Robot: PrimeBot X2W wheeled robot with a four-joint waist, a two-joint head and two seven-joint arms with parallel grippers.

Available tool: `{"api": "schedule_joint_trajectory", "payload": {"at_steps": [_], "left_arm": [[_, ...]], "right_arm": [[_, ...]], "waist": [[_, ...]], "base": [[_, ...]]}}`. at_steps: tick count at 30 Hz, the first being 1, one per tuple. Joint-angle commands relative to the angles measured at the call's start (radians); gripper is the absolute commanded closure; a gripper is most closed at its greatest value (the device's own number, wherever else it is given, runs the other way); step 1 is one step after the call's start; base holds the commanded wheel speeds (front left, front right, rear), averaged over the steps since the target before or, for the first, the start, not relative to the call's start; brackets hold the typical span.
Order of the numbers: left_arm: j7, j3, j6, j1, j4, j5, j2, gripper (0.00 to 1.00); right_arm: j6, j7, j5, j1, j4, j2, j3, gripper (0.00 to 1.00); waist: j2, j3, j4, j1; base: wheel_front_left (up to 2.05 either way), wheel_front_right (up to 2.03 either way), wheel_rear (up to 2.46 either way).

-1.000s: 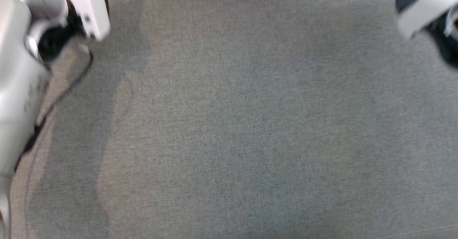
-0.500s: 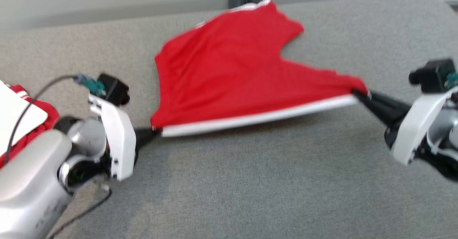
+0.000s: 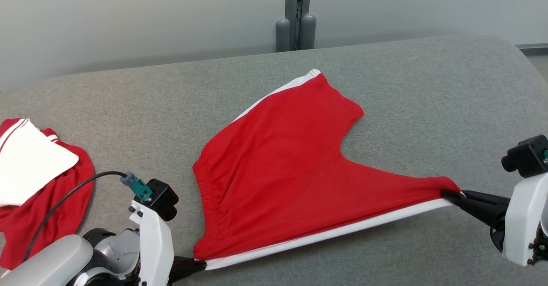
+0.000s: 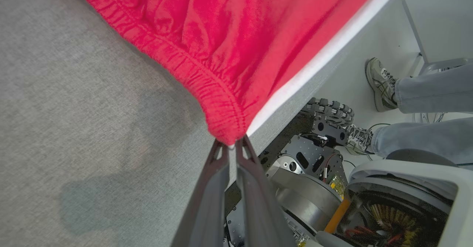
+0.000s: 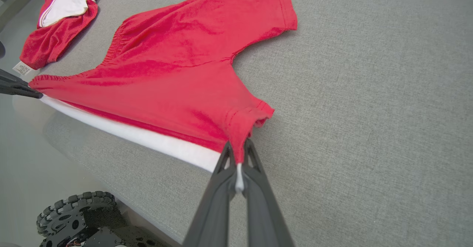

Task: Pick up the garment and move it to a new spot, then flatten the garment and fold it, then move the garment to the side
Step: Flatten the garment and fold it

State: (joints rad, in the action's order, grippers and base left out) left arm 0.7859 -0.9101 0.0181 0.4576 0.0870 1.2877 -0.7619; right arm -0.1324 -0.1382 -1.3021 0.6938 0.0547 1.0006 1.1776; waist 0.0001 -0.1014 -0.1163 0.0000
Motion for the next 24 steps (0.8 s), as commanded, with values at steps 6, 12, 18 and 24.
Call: {"api": "schedule_joint_trajectory", "payload": {"at_steps": [6,12,18,24], "left_arm": [[0.063,-0.001,0.038,-0.013,0.039,0.038,-0.041,1.00],[0.116,0.018,0.049,0.070,-0.018,0.072,0.005,1.00],[0.172,0.036,0.048,0.208,-0.134,0.083,0.090,1.00],[0.211,0.061,0.054,0.345,-0.244,0.107,0.194,1.00]], "right_arm": [[0.003,-0.071,0.015,-0.040,-0.027,0.013,-0.063,1.00],[0.003,-0.142,0.027,0.002,0.005,-0.043,-0.136,1.00],[0.002,-0.226,0.051,0.102,0.073,-0.140,-0.191,1.00],[0.002,-0.298,0.073,0.219,0.183,-0.221,-0.214,1.00]], "waist": [[-0.0001,0.005,0.015,0.0000],[-0.0001,-0.029,0.039,0.0000],[-0.0001,-0.089,0.059,0.0000],[-0.0001,-0.146,0.084,0.0000]], "base": [[0.00,0.00,0.00],[0.00,0.00,0.00],[0.00,0.00,0.00],[0.00,0.00,0.00]]}}
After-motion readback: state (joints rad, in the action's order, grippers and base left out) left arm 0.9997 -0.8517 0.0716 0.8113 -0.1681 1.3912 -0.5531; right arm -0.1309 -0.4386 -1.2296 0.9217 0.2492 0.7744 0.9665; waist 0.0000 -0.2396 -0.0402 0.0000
